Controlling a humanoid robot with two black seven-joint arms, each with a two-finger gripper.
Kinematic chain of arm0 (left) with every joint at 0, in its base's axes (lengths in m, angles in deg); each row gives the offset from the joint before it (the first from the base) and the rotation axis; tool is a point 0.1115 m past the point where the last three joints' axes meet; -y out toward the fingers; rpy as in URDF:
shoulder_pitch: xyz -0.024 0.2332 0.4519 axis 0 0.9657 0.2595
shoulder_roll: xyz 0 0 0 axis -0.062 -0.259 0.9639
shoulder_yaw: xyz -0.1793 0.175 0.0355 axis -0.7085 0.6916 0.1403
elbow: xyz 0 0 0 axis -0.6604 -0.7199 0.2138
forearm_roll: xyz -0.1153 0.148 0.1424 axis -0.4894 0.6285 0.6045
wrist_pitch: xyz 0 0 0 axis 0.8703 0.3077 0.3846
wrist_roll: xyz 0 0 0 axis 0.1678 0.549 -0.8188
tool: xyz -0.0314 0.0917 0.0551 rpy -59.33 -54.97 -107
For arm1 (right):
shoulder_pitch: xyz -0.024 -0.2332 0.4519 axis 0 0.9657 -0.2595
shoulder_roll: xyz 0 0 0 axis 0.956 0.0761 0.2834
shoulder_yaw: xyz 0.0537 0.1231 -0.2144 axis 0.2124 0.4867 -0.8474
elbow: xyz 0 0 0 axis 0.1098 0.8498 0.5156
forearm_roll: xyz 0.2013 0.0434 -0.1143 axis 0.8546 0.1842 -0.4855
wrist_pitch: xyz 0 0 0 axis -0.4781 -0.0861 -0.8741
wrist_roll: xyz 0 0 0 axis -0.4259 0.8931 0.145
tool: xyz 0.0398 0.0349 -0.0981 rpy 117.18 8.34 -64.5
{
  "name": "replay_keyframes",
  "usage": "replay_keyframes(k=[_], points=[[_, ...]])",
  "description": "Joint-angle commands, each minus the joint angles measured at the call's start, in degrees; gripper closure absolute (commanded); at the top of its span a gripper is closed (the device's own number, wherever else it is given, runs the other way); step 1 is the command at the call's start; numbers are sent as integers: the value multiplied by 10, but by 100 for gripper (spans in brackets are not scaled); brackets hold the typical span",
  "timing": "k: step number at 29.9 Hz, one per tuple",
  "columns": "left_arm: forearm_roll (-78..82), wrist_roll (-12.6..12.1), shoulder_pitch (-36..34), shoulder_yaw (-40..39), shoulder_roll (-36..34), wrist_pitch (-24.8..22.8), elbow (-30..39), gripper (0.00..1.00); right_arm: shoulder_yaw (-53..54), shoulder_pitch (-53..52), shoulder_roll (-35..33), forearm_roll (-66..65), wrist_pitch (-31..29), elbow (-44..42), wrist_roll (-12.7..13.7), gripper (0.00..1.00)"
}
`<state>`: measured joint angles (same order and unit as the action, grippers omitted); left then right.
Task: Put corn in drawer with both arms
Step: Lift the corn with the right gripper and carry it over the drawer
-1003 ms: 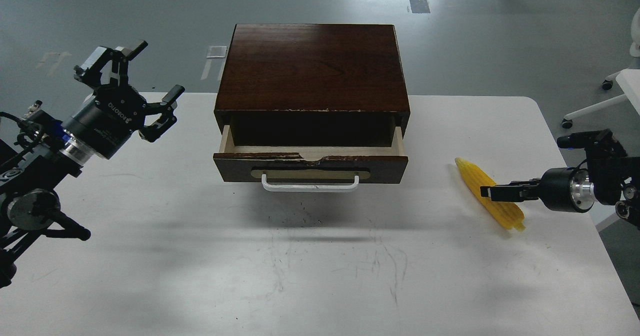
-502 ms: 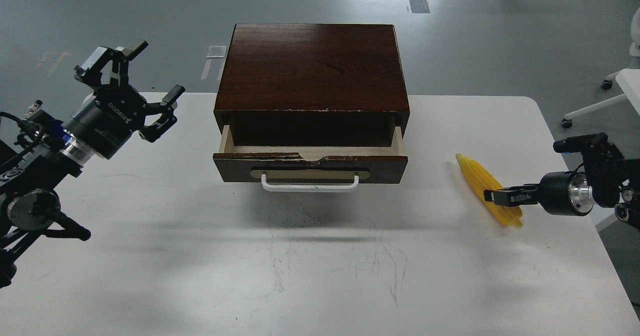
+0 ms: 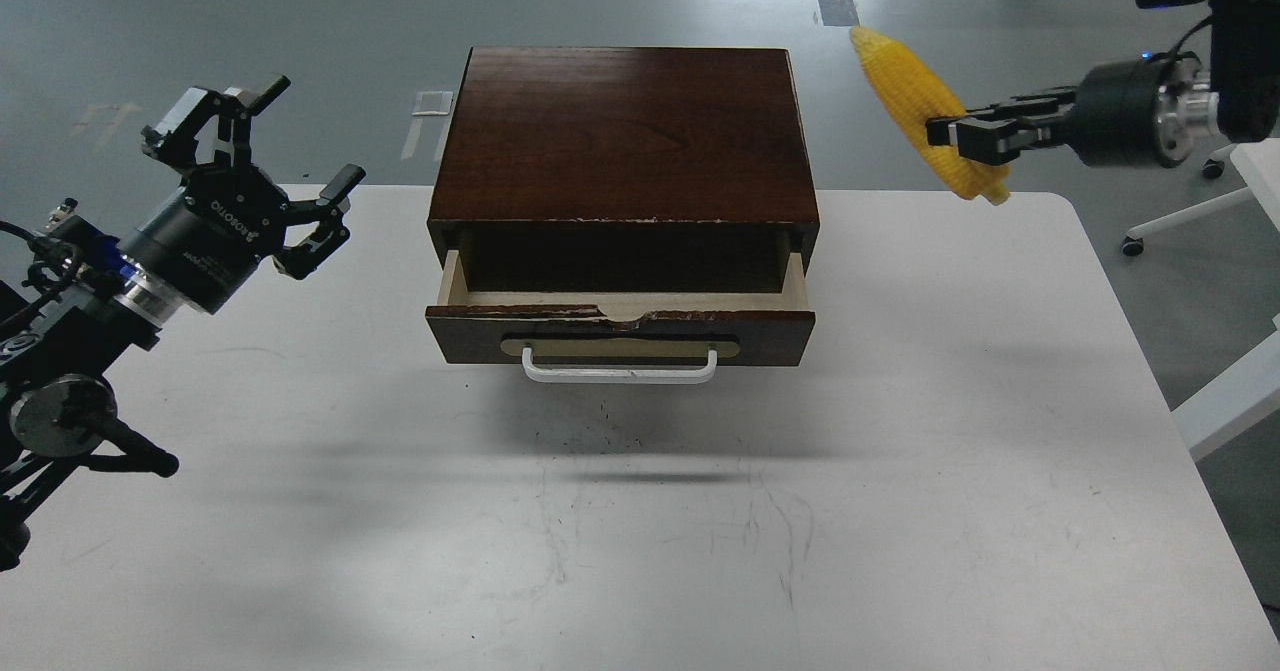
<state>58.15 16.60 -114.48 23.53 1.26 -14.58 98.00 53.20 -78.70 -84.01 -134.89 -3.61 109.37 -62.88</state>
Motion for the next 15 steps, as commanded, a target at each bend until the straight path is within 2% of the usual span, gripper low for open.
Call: replay_keyframes(k=[1,6,10,15], points=[[-1,0,-1,-1,-3,0,2,1,-53,-68,81,3,0,0,0,98],[-1,0,-1,-2,-8,0,4,1,-89,-95,198,-2,5,-1,0,98],[-1,0,-1,-5,-12,0,4,1,-118,-111,250,-8,20,0,0,98],[-1,0,-1,-6,-15,0,4,1,-154,-129,315,-32,69,-3,0,98]])
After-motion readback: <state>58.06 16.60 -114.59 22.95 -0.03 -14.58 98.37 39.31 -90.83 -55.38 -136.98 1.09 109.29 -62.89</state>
